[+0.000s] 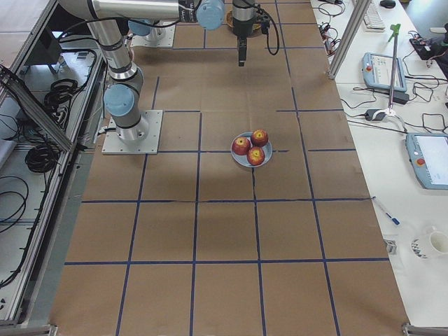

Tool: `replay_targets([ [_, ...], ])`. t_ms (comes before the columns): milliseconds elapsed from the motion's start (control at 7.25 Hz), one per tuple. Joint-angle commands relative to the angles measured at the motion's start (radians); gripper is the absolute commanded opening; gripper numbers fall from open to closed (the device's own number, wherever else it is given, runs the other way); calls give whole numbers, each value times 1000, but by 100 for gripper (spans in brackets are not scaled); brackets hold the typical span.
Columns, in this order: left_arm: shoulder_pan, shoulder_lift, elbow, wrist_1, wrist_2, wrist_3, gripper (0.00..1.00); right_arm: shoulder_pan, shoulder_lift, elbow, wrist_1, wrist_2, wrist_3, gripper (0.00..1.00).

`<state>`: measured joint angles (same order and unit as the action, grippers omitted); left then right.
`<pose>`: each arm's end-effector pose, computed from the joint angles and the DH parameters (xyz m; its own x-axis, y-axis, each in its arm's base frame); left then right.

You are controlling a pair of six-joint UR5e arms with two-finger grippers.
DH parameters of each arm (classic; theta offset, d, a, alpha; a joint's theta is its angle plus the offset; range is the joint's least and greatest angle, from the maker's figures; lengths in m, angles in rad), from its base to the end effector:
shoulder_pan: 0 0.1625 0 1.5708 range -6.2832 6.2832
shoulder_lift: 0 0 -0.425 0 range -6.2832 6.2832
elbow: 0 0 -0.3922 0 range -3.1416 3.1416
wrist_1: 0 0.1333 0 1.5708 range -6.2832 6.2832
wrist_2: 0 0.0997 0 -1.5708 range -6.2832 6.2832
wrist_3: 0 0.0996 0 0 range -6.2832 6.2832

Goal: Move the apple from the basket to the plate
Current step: 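Lower the left gripper onto the red-yellow apple in the wicker basket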

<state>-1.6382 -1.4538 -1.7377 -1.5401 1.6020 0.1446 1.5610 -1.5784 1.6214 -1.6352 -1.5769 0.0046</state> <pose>-0.1595 -0.4301 0.4636 -0.9771 0.2109 -0.0281 0.2103 0.9773 0.0235 0.1279 -0.4917 0.4732 -0.9999 0.0145 0.0060 0.0144 0.9997 -0.0214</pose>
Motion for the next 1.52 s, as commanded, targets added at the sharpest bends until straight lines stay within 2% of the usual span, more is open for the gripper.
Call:
replay_targets([
  [0,17,55,-93,17,3,61,99,1,0,0,0,0,0,100],
  [138,32,56,-130,31,1,97,99,1,0,0,0,0,0,100],
  [276,34,50,-198,97,3,107,99,1,0,-2,0,0,0,100],
  [414,81,27,-265,201,3,197,99,1,0,0,0,0,0,100],
  [552,194,-17,-304,310,-13,396,99,2,0,-2,0,0,0,100],
  [828,410,-136,-295,386,-25,649,99,2,0,0,0,0,0,100],
  [1103,442,-253,-278,524,-30,714,99,1,0,0,0,0,0,100],
  [1379,434,-354,-188,528,-31,725,99,2,0,0,0,2,0,100],
])
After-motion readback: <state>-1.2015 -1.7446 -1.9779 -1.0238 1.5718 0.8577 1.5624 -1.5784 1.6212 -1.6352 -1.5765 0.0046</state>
